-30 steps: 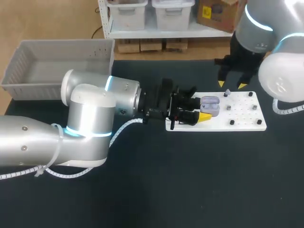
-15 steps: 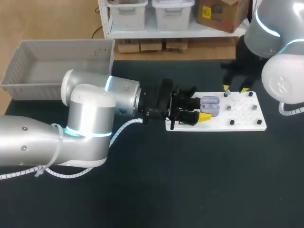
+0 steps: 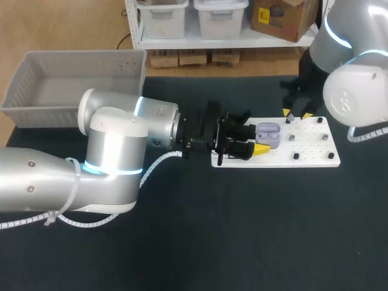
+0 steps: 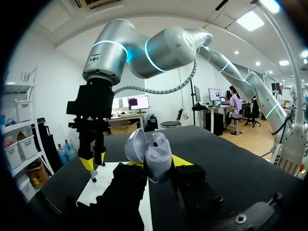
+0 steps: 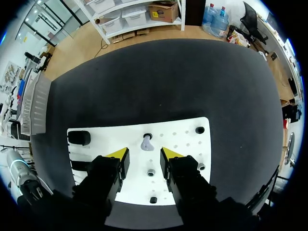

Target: Pick up each earbud case from the left stands, insert the matching earbuds, close the lid, and place the case in the box.

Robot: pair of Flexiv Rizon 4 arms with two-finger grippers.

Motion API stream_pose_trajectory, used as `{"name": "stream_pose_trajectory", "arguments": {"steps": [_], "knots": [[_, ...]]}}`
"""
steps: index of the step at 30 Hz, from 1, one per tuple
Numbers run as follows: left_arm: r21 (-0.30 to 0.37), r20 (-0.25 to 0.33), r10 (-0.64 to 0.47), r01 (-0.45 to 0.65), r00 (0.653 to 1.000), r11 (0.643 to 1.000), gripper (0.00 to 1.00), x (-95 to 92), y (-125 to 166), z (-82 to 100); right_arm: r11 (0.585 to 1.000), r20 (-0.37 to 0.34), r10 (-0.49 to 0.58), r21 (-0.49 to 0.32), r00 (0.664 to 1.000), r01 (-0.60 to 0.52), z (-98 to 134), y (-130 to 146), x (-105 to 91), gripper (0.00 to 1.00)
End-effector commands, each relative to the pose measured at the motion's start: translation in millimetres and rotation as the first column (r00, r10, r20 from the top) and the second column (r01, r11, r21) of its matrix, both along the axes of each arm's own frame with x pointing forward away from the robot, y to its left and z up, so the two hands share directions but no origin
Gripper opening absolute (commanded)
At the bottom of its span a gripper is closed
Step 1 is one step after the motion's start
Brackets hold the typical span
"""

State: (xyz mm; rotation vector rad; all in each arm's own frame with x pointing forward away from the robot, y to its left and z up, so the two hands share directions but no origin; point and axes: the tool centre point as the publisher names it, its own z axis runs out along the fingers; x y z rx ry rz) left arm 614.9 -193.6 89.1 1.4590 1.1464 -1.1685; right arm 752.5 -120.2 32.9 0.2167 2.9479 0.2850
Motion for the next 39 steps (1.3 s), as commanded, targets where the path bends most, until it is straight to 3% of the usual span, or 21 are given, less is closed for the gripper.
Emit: {"name": "stream_pose_trajectory", "arguments": {"steps": [1, 39], "knots": [[-0.004, 0.003, 0.005, -0.005, 1.000, 1.000, 0.00, -1.2, 0, -0.9, 1.000, -0.026, -0.010, 0.012, 1.000, 0.011, -5, 0, 8.2, 0.38], [-0.004, 0.003, 0.005, -0.005, 1.000, 1.000, 0.00, -1.2, 0, -0.9, 1.000, -0.054, -0.017, 0.003, 0.998, 0.018, -21, 1, 3.9, 0.29]]}}
